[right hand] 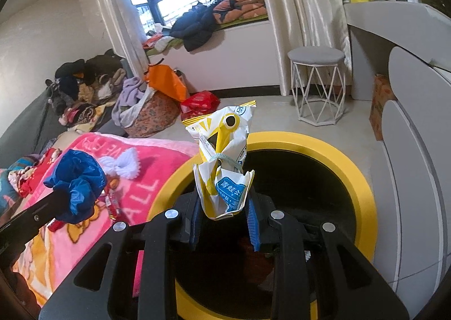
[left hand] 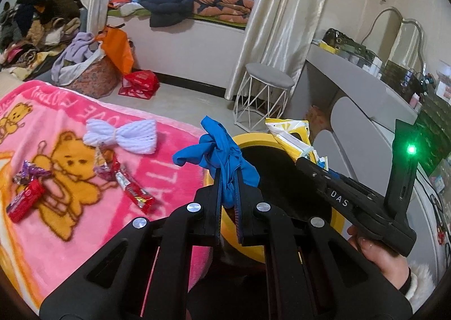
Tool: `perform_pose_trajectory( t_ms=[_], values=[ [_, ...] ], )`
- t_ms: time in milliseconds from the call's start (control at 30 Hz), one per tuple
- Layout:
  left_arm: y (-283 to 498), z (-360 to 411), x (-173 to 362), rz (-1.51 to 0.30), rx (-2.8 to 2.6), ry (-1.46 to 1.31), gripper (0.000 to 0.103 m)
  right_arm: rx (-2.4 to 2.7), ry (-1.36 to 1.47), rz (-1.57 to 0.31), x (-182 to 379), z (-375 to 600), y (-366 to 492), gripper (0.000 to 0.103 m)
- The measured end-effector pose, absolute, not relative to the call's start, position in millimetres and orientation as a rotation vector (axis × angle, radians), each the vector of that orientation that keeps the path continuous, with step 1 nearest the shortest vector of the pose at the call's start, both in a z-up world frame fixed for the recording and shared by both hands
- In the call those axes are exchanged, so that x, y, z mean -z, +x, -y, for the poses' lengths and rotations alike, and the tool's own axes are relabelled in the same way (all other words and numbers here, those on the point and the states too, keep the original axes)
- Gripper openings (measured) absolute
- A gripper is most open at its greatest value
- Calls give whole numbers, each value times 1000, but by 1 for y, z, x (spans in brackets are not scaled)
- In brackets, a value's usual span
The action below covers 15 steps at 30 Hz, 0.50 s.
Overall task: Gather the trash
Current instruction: 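Open both tools above the bin to drop the glove and wrapper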
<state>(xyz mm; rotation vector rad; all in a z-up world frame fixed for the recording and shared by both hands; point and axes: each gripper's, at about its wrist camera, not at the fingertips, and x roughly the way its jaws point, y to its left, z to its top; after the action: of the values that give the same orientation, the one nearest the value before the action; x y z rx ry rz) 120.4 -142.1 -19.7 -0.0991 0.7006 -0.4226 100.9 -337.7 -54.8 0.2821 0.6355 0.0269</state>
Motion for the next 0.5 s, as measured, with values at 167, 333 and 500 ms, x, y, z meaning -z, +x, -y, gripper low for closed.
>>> perform_pose_trajectory(
  t_ms=[167,333,500],
  values=[
    [127,154,25,-718,445,-87,5,-4,290,-657,60,343,103,26],
    [134,165,30,-736,467,-82,5,17,304,-673,64,348,106,26],
    [142,177,34,-750,484,-73,5,36,320,-686,68,355,109,26]
  ],
)
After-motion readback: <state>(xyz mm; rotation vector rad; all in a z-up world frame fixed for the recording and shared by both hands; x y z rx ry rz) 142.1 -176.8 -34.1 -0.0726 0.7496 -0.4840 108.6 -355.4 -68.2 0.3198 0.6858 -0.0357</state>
